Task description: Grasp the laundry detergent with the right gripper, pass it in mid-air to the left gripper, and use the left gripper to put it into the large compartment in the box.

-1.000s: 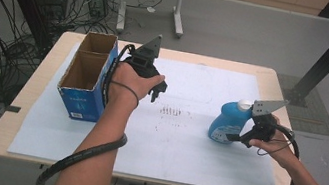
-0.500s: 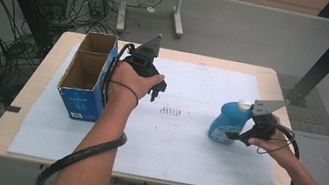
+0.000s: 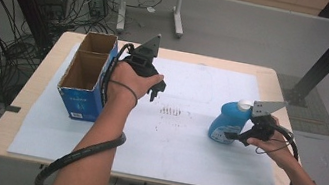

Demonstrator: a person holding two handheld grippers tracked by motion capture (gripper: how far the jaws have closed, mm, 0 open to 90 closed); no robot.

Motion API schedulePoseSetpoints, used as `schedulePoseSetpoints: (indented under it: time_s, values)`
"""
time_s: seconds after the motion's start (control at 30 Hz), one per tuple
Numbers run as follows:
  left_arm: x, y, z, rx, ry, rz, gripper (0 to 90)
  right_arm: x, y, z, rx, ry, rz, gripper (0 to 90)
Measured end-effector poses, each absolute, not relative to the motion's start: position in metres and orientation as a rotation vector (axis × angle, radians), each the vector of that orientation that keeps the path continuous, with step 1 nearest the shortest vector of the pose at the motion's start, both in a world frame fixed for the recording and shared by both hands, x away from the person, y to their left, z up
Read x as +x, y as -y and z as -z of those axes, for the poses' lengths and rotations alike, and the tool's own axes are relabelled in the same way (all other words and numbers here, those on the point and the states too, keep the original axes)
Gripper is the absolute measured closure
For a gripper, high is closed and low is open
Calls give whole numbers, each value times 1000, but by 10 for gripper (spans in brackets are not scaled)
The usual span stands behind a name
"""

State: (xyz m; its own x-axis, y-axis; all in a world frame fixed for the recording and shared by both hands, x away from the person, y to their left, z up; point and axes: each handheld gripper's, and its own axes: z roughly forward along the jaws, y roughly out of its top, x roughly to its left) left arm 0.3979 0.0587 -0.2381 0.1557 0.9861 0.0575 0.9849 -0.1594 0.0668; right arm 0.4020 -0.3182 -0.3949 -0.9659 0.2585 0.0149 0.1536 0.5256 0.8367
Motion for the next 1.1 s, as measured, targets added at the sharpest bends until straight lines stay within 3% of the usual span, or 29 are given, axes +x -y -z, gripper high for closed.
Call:
schedulePoseSetpoints:
  time_s: [1.1]
  values:
    - [399, -57, 239, 2384, -2021, -126, 68, 406, 319, 398, 350, -2621, -1455, 326]
